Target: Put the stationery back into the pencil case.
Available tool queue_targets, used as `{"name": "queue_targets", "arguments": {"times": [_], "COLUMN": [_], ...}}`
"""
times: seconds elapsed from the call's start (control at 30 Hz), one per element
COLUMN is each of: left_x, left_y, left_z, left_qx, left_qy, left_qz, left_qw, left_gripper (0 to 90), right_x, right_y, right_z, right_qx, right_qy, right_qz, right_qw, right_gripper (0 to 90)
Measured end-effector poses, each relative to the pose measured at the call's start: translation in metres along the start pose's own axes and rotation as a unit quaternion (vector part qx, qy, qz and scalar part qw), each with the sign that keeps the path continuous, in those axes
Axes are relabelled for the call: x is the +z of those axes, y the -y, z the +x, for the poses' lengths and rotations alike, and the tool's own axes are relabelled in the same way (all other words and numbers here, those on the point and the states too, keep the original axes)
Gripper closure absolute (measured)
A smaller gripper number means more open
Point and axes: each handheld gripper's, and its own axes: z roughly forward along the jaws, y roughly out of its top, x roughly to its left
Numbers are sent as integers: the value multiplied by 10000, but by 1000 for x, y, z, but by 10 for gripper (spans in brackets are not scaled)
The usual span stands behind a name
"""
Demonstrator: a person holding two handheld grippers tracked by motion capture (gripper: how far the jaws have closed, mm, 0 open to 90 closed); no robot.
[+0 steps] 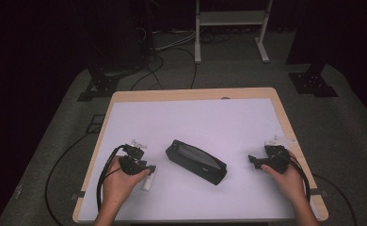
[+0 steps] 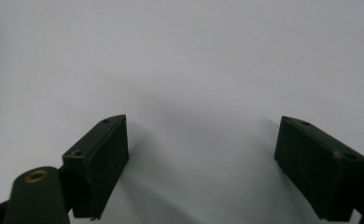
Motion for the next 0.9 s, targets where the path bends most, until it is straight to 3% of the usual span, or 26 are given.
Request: {"name": "queue_targets", "arguments": {"times": [0.47, 0.9], "left_x": [20, 35], "left_y": [-8, -7], "left_z": [-4, -4], "left_qx": [65, 77], "left_qy": [-16, -75], "left_qz": [424, 670], "left_qw": [9991, 9977], "left_gripper": [567, 596], "right_x": [0, 0], "right_y": [0, 0], "right_z": [0, 0], "right_qx": [-4, -11], "right_qy": [-1, 0], "right_qz": [-1, -6], "right_qw": [10000, 10000], "right_gripper": [163, 163]}}
